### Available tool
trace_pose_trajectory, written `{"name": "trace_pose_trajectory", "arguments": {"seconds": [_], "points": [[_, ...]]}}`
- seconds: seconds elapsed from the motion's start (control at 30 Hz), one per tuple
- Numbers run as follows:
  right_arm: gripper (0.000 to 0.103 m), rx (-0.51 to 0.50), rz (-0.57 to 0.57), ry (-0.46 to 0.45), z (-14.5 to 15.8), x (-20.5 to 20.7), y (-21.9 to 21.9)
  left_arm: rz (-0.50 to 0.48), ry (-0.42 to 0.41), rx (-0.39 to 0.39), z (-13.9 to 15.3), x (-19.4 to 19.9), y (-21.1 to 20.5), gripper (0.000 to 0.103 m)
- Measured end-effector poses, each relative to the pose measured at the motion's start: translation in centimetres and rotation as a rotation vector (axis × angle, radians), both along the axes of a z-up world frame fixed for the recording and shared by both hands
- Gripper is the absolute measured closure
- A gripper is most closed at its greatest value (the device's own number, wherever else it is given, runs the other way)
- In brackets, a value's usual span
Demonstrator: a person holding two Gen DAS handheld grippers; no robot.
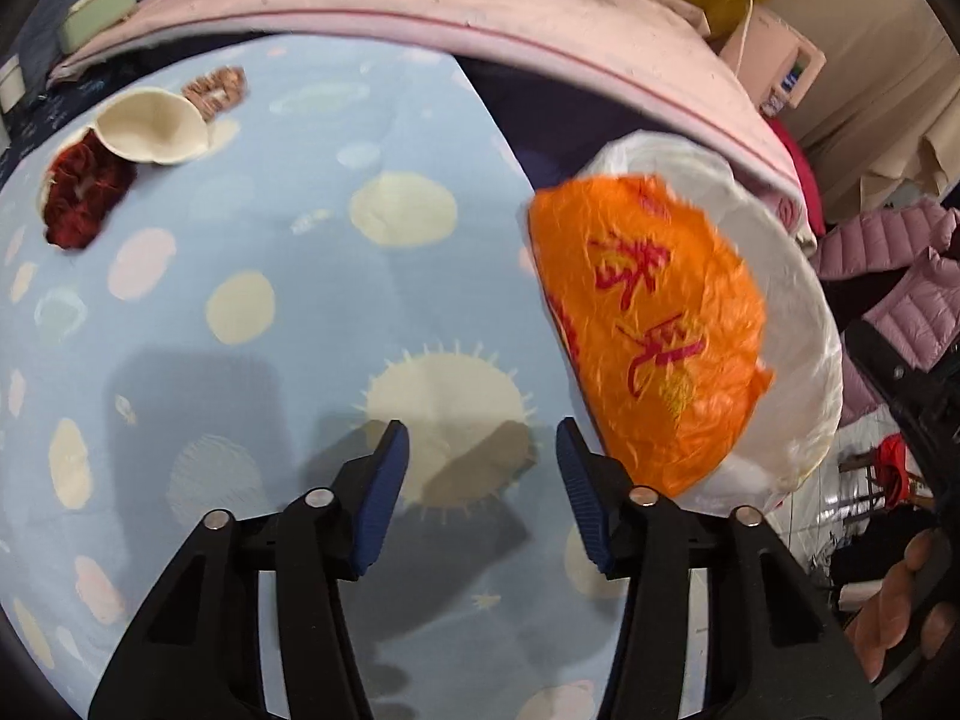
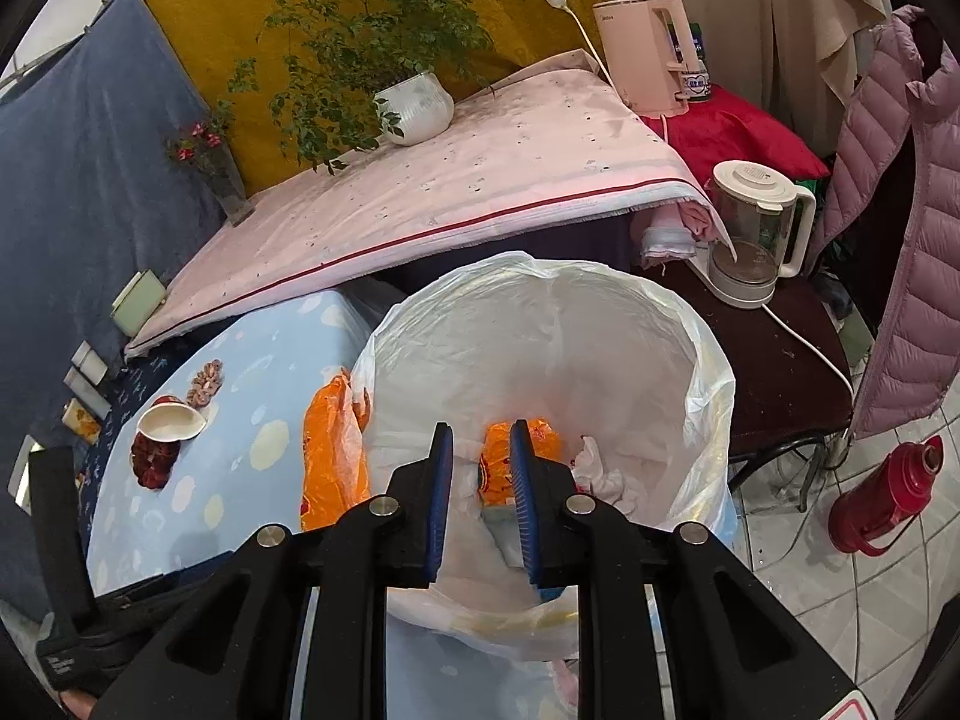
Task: Collect trash
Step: 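Carry orange bag and blue ribbon over the white bin and open both tools, then move both tools back over the red-and-white cups and dark red scrunchie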
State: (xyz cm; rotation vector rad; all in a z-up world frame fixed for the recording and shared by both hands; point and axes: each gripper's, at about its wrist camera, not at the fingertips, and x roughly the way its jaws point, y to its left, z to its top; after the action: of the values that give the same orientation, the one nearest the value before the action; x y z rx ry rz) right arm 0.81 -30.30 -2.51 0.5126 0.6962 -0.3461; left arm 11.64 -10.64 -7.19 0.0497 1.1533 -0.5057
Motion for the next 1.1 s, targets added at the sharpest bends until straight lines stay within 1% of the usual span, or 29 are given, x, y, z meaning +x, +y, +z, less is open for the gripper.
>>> {"name": "trace_pose_trajectory", "arguments": {"seconds": [0.07,0.13,0.23,0.27,0.3,0.37,0.5,0.63,0.87,0.93,1.03,1.1], "points": [[0.087,0.009,-0.002,0.010,-0.5,0.2,-0.2,-0.026,-0.029,0.005,0.1,-0.5,-0.9,0.058],[0.087,0.013,-0.007,0.013,-0.7,0.2,-0.2,-0.071,-0.023,-0.012,0.3,-0.9,-2.3,0.059],[0.087,0.011,-0.007,0.012,-0.5,0.0,-0.2,-0.106,-0.048,-0.011,0.8,-1.2,-4.3,0.061],[0.087,0.009,-0.006,0.012,-0.5,0.0,-0.2,-0.104,-0.064,-0.005,1.1,-1.3,-4.8,0.063],[0.087,0.006,-0.005,0.012,-0.4,0.0,-0.2,-0.112,-0.076,-0.013,1.4,-1.2,-5.2,0.063],[0.087,0.002,-0.005,0.008,-0.1,-0.1,-0.2,-0.126,-0.073,-0.033,1.8,-1.2,-5.9,0.063],[0.087,0.001,-0.011,0.000,0.2,-0.3,-0.3,-0.135,-0.078,-0.042,2.4,-1.0,-7.2,0.063],[0.087,0.003,-0.013,0.001,0.3,-0.3,-0.6,-0.128,-0.090,-0.044,2.8,-1.1,-7.2,0.062],[0.087,0.002,-0.002,0.006,0.3,0.0,-0.4,-0.082,-0.090,-0.049,3.2,-0.3,-5.7,0.062],[0.084,0.002,0.006,0.006,0.3,0.2,0.0,-0.066,-0.095,-0.049,3.3,-0.2,-5.0,0.062],[0.083,-0.004,0.017,0.009,0.5,0.6,0.8,-0.038,-0.100,-0.053,3.6,0.1,-3.7,0.061],[0.079,-0.008,0.025,0.010,0.6,0.8,1.3,-0.011,-0.104,-0.056,3.8,0.5,-2.5,0.057]]}}
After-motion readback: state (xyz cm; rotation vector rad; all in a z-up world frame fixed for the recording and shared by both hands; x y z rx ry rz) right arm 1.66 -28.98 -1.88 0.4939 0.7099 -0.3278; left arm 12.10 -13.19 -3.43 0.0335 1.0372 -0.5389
